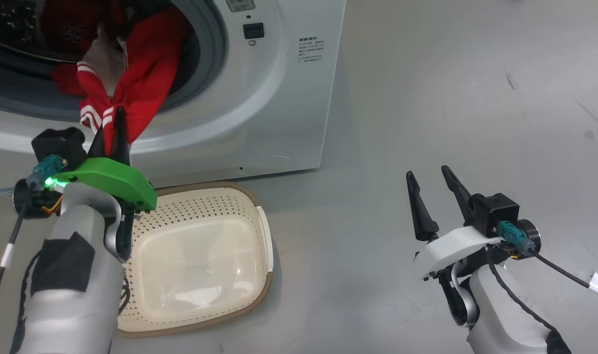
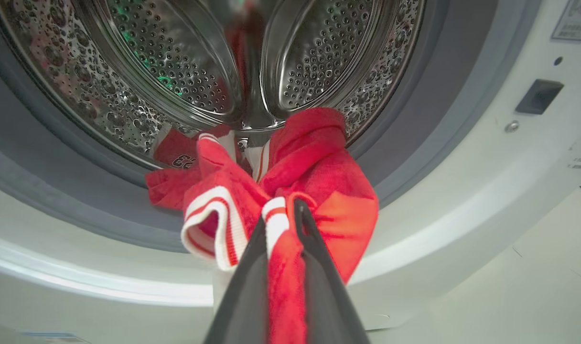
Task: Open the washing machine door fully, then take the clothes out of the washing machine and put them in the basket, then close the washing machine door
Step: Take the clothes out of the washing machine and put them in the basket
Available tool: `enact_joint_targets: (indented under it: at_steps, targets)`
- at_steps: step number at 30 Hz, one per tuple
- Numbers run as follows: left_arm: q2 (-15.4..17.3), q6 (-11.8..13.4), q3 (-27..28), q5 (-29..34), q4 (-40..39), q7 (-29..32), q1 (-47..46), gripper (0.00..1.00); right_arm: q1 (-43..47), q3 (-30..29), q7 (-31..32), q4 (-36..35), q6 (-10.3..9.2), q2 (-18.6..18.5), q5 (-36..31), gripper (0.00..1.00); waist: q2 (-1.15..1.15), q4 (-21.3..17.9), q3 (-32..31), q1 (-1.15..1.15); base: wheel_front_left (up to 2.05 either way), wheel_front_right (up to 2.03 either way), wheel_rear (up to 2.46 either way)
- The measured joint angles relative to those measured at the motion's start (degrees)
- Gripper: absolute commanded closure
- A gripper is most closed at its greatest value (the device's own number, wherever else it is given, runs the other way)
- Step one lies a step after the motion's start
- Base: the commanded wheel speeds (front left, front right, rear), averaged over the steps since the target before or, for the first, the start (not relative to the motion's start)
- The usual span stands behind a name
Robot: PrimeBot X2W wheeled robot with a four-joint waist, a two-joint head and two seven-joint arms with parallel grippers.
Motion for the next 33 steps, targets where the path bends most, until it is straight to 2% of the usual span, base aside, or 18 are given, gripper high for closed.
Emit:
enact_joint_targets:
  at_steps: [16, 26, 33]
  targets:
    - [-0.89, -0.03, -0.96, -0.13, -1.71, -0.01, 13.14, 1.0, 1.16, -0.09, 0.0, 0.4, 0.53, 0.03, -0.01, 0.0, 0.0, 2.44, -2.93, 0.0, 0.0, 0.0, 0.0]
    - [-1.53, -0.03, -5.04, -0.69, 1.31, -0.01, 19.68, 1.0, 1.19, -0.14, 0.0, 1.13, 1.02, 0.02, -0.02, 0.0, 0.0, 2.95, -2.77, 0.0, 0.0, 0.0, 0.0]
    - [-1.59, -0.04, -7.75, -1.13, 3.5, 0.32, 20.87, 1.0, 1.19, -0.14, 0.0, 1.32, 1.47, 0.02, -0.12, 0.0, 0.0, 3.02, -2.6, 0.0, 0.0, 0.0, 0.0]
